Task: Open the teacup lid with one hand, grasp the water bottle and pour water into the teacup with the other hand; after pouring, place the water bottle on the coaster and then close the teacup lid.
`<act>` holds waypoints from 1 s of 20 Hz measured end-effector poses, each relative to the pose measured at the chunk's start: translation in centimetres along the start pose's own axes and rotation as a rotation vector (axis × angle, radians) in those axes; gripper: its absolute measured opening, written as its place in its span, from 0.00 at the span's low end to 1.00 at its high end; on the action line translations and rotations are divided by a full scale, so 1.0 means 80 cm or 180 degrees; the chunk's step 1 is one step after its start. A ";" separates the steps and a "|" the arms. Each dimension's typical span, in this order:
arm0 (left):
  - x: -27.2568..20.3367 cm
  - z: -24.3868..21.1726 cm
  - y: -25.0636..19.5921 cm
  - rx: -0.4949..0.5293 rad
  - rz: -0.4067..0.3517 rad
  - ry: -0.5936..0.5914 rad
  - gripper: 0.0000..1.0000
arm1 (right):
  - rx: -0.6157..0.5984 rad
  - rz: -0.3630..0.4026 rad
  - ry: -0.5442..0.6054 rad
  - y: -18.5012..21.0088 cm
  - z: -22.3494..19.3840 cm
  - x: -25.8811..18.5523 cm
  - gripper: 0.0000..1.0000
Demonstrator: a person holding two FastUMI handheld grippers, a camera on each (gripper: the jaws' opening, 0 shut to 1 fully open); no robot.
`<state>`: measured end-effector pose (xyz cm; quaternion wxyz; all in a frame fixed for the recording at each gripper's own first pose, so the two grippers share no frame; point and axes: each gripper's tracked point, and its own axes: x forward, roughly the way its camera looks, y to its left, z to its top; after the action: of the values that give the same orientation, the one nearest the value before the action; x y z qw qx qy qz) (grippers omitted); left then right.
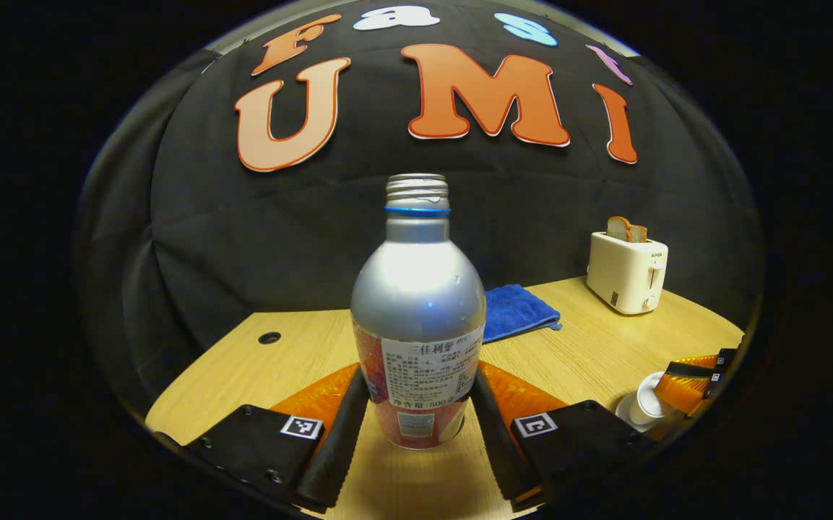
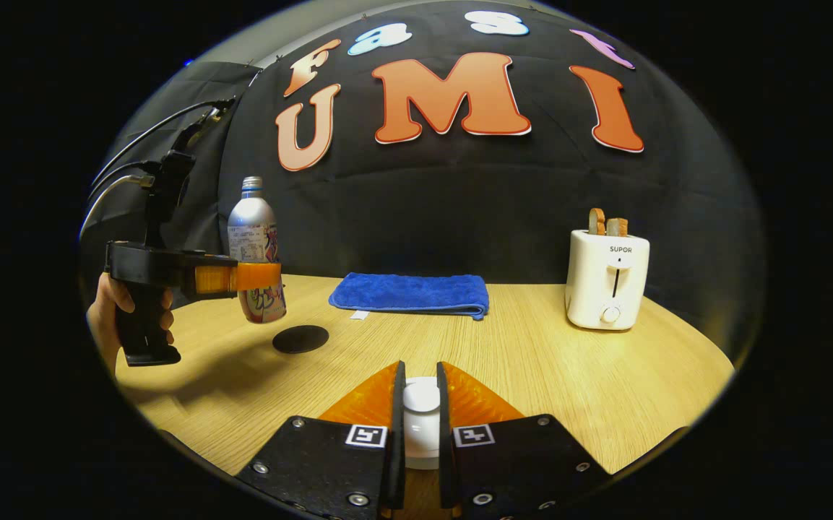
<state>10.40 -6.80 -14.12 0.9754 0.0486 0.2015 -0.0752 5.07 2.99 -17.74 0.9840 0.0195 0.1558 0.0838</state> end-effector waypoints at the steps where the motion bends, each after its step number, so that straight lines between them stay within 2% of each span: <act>1: 0.001 -0.005 0.001 -0.0050 -0.0011 0.0029 0.80 | -0.0029 -0.0016 -0.0005 -0.001 0.000 -0.001 0.23; 4: 0.011 -0.021 0.004 -0.0175 -0.0042 0.0109 0.80 | -0.0037 -0.0012 -0.0024 0.000 0.003 -0.003 0.34; 7: 0.026 -0.036 0.008 -0.0228 -0.0043 0.0164 0.80 | 0.0024 -0.0010 -0.0127 0.001 0.016 -0.009 0.57; 8: 0.032 -0.038 0.011 -0.0267 -0.0026 0.0156 0.80 | 0.0039 -0.0016 -0.0153 0.000 0.021 -0.011 0.58; 9: 0.033 -0.040 0.008 -0.0317 -0.0051 0.0154 0.80 | 0.0052 -0.0020 -0.0187 -0.001 0.028 -0.015 0.71; 11: 0.043 -0.044 0.007 -0.0405 -0.0096 0.0152 0.82 | 0.0066 -0.0023 -0.0261 -0.002 0.039 -0.022 0.80; 13: 0.059 -0.052 0.009 -0.0426 -0.0075 0.0216 0.80 | 0.0056 -0.0032 -0.0286 -0.005 0.044 -0.028 0.84; 17: 0.065 -0.057 0.004 -0.0506 -0.0092 0.0214 0.80 | 0.0073 -0.0075 -0.0325 -0.015 0.052 -0.036 0.86; 20: 0.062 -0.055 0.004 -0.0516 -0.0102 0.0239 0.85 | 0.0103 -0.0099 -0.0301 -0.019 0.052 -0.037 0.86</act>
<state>13.28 -6.56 -20.14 0.9665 -0.0310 0.2442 -0.0723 3.86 0.96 -12.98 0.9910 0.0369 0.1108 0.0649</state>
